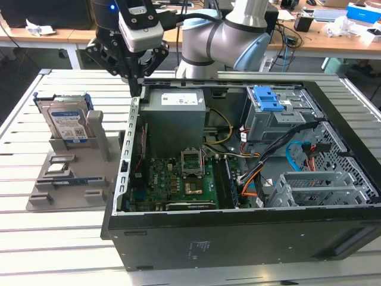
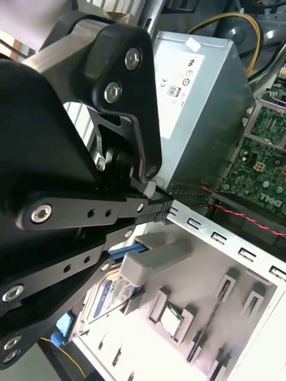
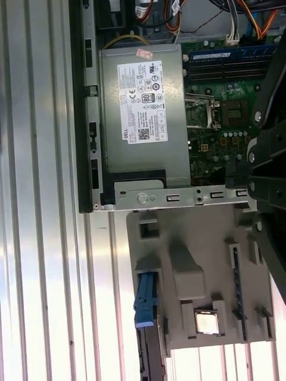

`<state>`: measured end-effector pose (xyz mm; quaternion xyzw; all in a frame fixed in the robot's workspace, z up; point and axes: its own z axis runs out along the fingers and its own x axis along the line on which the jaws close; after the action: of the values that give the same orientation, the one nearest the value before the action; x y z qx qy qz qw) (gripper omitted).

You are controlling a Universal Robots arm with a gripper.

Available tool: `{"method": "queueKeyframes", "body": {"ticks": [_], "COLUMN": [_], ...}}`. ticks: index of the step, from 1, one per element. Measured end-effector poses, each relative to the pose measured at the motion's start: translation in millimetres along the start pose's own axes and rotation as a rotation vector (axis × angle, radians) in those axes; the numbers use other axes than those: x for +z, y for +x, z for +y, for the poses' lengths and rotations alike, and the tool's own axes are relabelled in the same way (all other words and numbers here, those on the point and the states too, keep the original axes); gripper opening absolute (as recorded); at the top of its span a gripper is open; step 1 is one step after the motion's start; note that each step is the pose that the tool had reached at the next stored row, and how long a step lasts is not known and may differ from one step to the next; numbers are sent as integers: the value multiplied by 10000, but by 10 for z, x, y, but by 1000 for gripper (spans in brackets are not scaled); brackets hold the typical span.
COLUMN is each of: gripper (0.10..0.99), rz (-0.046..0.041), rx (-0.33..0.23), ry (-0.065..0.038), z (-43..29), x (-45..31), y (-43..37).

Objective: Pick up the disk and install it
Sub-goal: 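Reach for the disk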

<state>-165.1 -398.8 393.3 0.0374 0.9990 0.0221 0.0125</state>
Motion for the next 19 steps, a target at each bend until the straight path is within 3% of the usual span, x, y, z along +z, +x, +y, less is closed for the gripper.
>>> {"method": "queueKeyframes", "body": {"ticks": [19], "gripper": [106], "rz": [1], "rx": [0], "ry": [0], "z": [-20], "x": [-7], "y": [269]}}
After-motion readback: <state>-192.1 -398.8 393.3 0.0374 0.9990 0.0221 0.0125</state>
